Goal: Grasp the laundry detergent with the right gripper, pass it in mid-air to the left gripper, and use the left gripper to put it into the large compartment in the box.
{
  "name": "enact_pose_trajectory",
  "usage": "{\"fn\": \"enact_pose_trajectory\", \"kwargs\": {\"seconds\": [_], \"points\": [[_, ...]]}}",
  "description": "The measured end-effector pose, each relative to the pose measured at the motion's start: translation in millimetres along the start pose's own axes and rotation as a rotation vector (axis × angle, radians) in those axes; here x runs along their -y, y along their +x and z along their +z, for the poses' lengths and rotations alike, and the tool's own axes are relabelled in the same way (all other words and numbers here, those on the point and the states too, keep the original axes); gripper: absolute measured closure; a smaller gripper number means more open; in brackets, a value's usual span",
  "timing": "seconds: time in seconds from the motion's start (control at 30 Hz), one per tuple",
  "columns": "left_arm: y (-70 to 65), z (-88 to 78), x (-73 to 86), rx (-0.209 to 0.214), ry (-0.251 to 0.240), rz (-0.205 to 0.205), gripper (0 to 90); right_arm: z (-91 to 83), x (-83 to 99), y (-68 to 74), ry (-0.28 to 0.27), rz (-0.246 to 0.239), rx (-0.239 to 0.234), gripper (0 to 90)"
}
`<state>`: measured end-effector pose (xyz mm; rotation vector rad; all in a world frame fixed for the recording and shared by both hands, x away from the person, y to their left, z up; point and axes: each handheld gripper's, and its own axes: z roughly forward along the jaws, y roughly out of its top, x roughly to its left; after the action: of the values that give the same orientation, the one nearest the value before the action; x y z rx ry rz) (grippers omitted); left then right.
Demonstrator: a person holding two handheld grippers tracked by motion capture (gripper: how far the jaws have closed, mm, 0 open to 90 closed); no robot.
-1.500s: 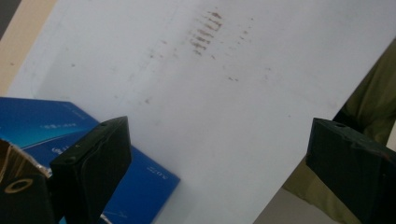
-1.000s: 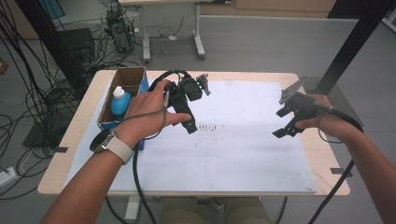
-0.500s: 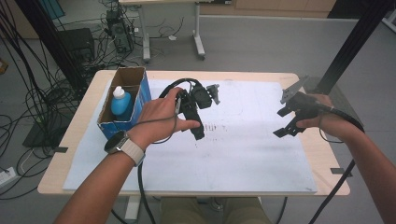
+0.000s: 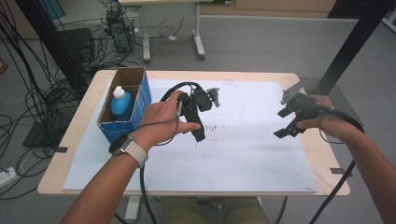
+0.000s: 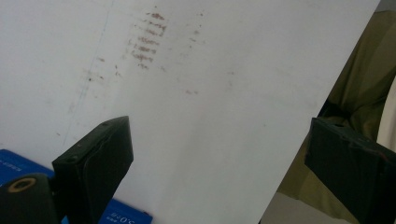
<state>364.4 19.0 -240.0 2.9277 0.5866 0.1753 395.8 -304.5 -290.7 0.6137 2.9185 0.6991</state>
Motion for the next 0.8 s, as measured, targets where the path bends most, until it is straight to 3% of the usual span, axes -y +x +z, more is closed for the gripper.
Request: {"fn": "enact_pose_trajectory", "kwargs": {"seconds": [0.8], "points": [[3.9,-1.5,4.5,-0.011,-0.005,-0.032,8.5,1.5,0.6,3.0,-0.002,-0.001,0.000,12.0]]}}
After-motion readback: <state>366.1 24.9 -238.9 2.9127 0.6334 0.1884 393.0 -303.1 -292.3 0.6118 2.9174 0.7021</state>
